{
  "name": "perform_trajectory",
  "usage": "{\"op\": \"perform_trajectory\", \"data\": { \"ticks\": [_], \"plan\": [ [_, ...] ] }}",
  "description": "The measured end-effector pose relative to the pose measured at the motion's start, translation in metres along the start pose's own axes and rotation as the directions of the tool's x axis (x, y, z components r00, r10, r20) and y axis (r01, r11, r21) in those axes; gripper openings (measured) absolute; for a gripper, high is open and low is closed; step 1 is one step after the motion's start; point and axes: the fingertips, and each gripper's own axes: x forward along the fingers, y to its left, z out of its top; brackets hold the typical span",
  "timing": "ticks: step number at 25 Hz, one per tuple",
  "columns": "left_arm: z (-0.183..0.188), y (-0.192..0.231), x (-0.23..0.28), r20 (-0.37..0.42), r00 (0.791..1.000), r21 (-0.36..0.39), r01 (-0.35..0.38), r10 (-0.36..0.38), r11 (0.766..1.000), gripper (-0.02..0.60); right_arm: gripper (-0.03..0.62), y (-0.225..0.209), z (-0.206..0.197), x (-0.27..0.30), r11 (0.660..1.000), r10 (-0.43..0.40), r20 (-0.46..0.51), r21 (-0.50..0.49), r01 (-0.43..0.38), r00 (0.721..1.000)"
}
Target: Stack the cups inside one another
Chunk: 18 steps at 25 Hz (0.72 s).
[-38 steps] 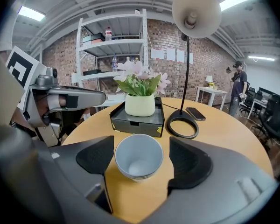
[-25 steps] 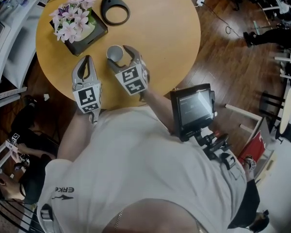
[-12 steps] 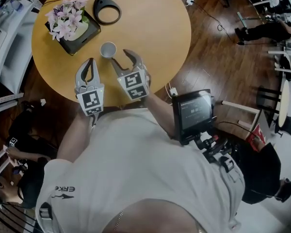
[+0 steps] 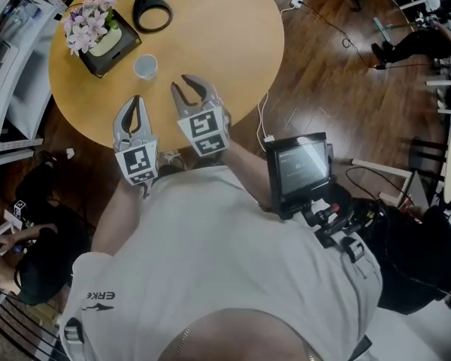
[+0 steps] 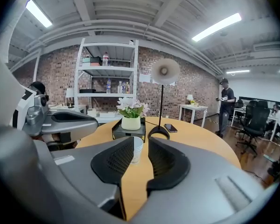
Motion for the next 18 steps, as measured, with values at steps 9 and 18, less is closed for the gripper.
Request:
{"op": "perform_trajectory", "data": {
  "ticks": [9,18],
  "plan": [
    [0.016,-0.067,-0.065,0.013,1.0,0.049,-0.022,0.021,0.999,0.002,0.063,-0.009,-0.023,-0.092,0.999,0.023,0.057,0.024,-0.024,0.998],
    [0.02,-0.081,-0.131,0.025,1.0,0.014,-0.016,0.016,1.0,0.002,0.04,0.023,-0.025,-0.139,0.997,0.077,0.093,0.02,-0.08,0.993]
  ]
}}
